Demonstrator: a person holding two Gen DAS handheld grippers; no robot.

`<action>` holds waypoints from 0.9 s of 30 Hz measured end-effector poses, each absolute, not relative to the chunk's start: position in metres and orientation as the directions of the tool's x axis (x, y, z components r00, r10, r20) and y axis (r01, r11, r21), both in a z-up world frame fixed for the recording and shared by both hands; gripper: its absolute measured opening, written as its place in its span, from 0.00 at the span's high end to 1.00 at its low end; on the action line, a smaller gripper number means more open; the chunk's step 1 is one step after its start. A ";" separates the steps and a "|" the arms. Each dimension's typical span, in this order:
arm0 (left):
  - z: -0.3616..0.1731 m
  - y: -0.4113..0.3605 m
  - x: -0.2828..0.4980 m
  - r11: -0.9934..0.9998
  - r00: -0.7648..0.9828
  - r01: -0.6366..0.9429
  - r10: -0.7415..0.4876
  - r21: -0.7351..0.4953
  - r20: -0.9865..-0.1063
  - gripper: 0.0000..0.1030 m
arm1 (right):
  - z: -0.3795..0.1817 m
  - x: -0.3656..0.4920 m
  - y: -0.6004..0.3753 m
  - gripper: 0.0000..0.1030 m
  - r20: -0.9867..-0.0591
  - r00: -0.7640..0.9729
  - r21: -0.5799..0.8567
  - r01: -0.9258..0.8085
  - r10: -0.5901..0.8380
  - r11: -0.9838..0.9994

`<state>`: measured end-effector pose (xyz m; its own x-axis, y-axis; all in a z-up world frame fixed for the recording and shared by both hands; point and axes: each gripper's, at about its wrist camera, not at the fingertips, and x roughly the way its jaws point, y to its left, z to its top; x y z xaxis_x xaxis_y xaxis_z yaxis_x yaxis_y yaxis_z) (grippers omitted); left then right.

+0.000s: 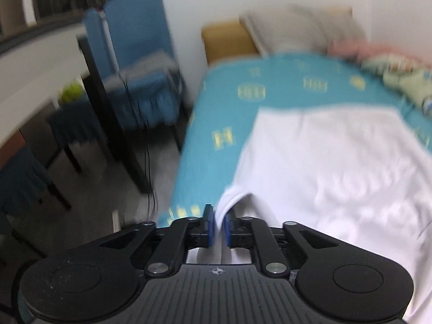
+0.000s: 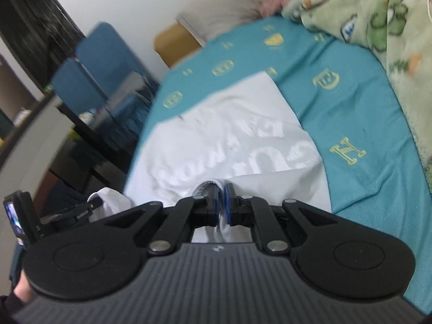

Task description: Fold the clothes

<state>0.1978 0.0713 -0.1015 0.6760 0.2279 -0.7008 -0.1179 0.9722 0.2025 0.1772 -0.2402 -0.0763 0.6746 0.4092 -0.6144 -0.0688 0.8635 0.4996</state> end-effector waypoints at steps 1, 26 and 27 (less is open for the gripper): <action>-0.106 0.071 0.200 0.972 0.658 -0.118 0.230 0.203 -0.717 0.85 | -0.081 0.182 -0.239 0.92 -0.627 0.666 0.496 -0.060 0.405 0.866; -0.149 -0.097 0.066 0.623 0.686 0.640 -0.201 0.449 -0.699 0.55 | -0.103 0.186 -0.265 0.91 -0.645 0.665 0.584 0.109 0.377 0.805; -0.150 -0.095 0.064 0.614 0.697 0.635 -0.195 0.468 -0.690 0.63 | -0.104 0.185 -0.266 0.91 -0.647 0.664 0.583 0.115 0.374 0.804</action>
<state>0.0638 -0.0955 -0.1497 0.6968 -0.1950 -0.6902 0.6353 0.6144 0.4679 0.1848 -0.2660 -0.1041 0.6643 0.3742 -0.6471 0.1146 0.8044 0.5829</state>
